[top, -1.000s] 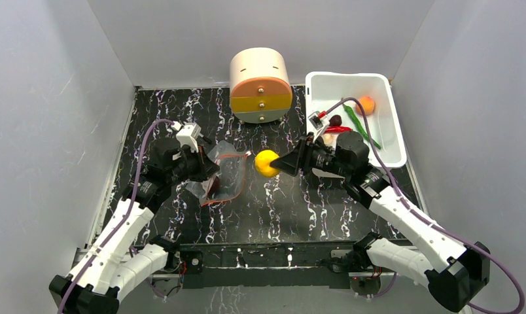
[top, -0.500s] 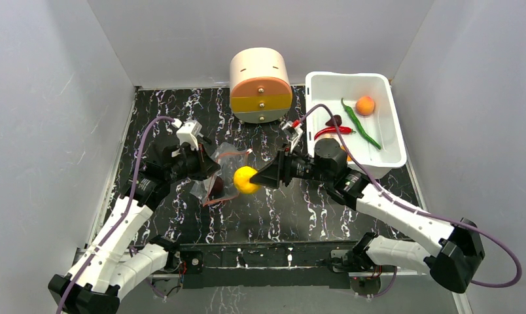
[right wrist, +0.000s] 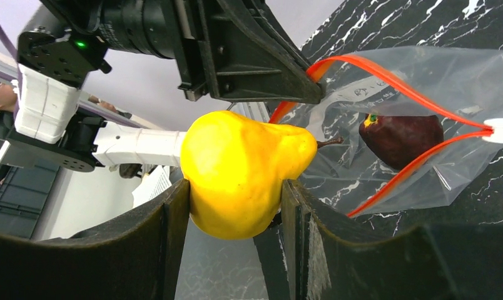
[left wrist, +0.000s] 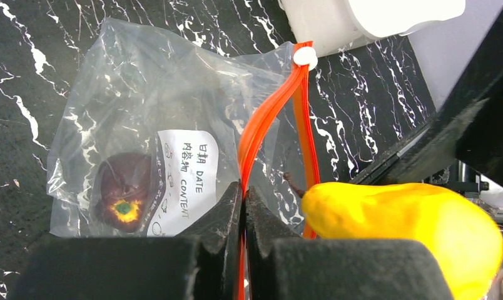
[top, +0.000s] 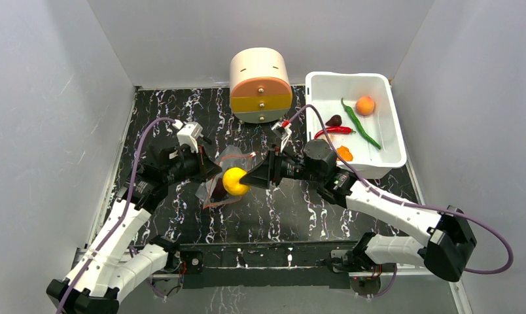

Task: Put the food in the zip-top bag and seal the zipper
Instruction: Place the fake fruit in the zipper food storage bag, then pick up the fake fruit from the bin, then place the fake fruit in the zipper food storage bag.

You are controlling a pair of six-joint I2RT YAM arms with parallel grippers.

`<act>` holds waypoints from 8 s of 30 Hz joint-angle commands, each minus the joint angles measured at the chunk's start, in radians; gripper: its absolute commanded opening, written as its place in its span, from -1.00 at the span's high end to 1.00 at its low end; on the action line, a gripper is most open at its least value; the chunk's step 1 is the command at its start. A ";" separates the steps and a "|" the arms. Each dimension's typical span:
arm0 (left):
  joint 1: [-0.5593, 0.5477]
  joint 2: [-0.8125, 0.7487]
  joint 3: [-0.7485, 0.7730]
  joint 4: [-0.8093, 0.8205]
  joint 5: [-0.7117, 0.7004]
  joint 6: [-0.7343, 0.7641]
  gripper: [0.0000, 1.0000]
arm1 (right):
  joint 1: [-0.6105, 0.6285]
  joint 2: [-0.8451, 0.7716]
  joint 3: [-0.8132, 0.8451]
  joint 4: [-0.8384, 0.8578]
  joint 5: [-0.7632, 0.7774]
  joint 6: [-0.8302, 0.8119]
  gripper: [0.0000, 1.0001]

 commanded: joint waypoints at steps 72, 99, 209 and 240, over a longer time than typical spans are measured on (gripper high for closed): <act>-0.003 -0.235 -0.249 0.301 -0.136 0.243 1.00 | -0.599 0.382 0.693 -0.718 0.817 -0.607 -0.31; -0.012 -0.198 -0.250 0.296 -0.182 0.274 1.00 | -0.792 0.950 0.949 -0.442 1.142 -0.886 -0.45; -0.034 -0.291 -0.251 0.267 -0.260 0.248 1.00 | -0.537 0.236 0.563 -0.782 0.736 -0.494 0.20; -0.034 -0.102 -0.037 0.190 -0.067 -0.001 1.00 | 0.067 0.000 0.258 -0.298 0.259 -0.193 0.13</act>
